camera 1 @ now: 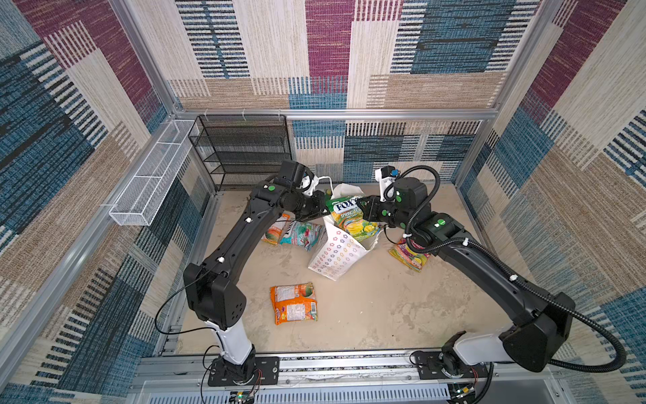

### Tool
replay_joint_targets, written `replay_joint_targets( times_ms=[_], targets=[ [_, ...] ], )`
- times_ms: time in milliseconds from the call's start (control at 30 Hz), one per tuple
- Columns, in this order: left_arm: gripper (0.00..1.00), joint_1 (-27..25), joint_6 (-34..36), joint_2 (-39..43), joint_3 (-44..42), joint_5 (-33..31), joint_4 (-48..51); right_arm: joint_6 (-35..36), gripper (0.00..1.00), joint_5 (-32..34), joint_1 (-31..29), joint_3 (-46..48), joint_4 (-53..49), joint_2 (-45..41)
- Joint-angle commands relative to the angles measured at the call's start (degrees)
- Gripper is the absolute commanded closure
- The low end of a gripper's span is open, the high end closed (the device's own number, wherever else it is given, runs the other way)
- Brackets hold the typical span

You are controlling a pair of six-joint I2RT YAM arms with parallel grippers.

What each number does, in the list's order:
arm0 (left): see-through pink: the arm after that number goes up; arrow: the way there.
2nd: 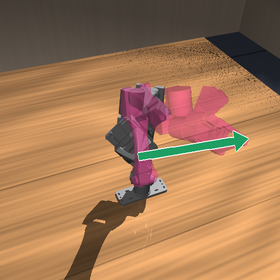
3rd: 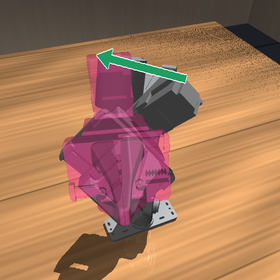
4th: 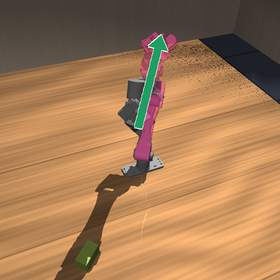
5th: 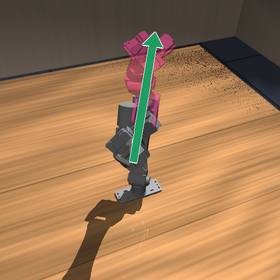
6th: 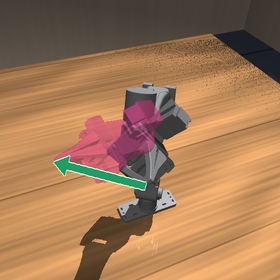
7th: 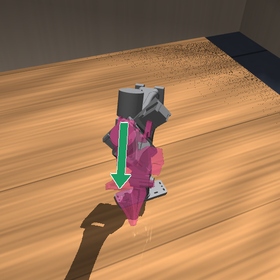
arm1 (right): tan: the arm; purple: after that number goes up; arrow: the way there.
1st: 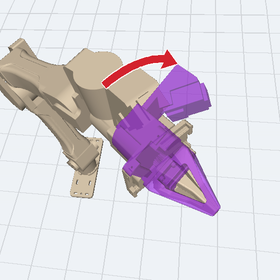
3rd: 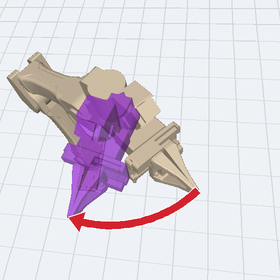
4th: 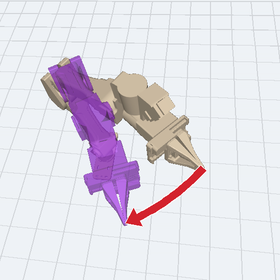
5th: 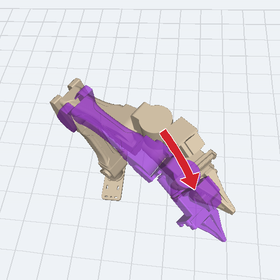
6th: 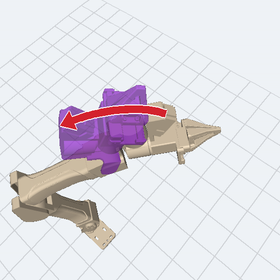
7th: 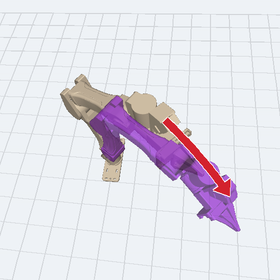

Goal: Place the snacks into the paper bag
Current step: 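Carry the green Spring Tea packet over the bag opening with the right gripper, then open the right gripper to drop the green packet into the bag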

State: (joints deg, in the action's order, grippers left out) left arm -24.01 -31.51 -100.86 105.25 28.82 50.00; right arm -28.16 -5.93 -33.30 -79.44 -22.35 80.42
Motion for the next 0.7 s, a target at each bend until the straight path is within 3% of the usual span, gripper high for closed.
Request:
replay_joint_targets(
  times_ms=[0,300,667],
  targets=[
    [1.0,0.0,-0.6,0.3,0.0,1.1,-1.4,1.0,1.0,2.7,0.0,0.0,-1.5,0.2],
    [1.0,-0.1,-0.6,0.3,-0.1,1.2,-1.4,1.5,1.0,9.8,0.0,-1.3,-3.2,-1.4],
    [1.0,-0.1,-0.6,0.0,0.0,1.3,-1.4,5.0,1.0,4.7,-1.1,-3.2,-4.7,2.8]
  ],
)
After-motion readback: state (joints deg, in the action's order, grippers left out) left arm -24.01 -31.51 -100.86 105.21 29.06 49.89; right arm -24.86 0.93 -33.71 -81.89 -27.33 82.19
